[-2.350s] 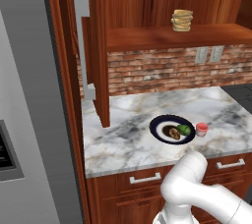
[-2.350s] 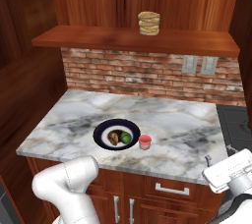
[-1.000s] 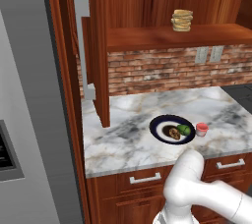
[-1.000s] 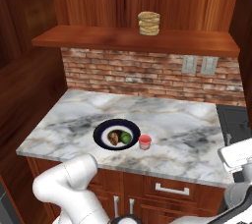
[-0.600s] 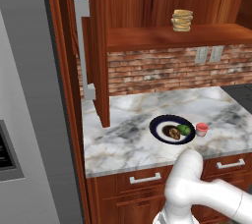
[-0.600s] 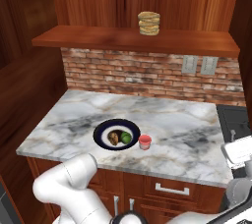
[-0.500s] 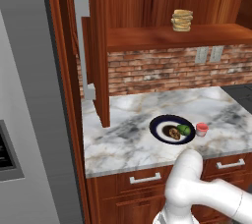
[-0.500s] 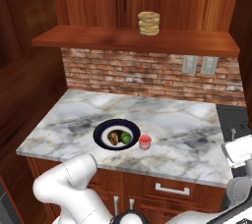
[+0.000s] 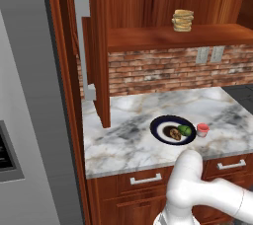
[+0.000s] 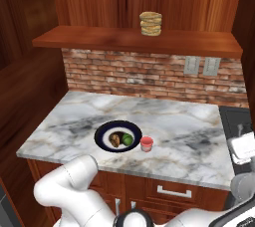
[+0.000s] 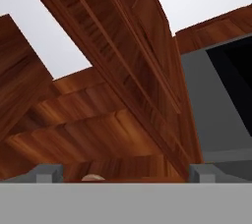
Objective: Pick the avocado and bread from the counter and place them on the plate. Then pick the jam from the cabinet and place it next to the plate. Lastly close the cabinet door.
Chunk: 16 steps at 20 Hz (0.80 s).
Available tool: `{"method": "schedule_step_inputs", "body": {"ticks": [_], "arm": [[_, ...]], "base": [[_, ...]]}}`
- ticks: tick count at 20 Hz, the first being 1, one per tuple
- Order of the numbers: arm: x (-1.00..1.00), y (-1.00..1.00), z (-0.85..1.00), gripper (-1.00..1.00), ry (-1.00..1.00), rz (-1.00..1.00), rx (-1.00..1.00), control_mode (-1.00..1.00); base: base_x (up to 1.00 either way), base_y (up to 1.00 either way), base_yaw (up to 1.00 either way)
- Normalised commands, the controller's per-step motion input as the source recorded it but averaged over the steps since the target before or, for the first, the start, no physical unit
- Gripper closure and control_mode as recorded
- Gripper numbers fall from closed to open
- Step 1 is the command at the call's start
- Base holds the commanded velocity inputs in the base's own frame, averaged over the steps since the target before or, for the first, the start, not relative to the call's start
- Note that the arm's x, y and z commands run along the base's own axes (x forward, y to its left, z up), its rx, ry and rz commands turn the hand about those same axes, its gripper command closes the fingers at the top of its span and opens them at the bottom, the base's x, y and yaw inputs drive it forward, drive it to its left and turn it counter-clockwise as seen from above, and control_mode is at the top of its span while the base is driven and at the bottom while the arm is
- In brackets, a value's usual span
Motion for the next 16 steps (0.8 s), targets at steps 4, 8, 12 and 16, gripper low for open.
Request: {"method": "schedule_step_inputs", "body": {"ticks": [4, 8, 12, 16], "arm": [[0.00, -0.09, 0.18, -1.00, -0.05, 0.00, 0.03, -1.00], [0.03, -0.04, 0.11, -1.00, -0.04, 0.00, 0.02, -1.00], [0.08, -0.03, 0.05, -1.00, -0.02, 0.00, 0.01, -1.00], [0.10, -0.03, 0.06, -1.00, -0.01, 0.00, 0.01, -1.00]], "base": [[0.00, 0.00, 0.00], [0.00, 0.00, 0.00], [0.00, 0.00, 0.00], [0.00, 0.00, 0.00]]}}
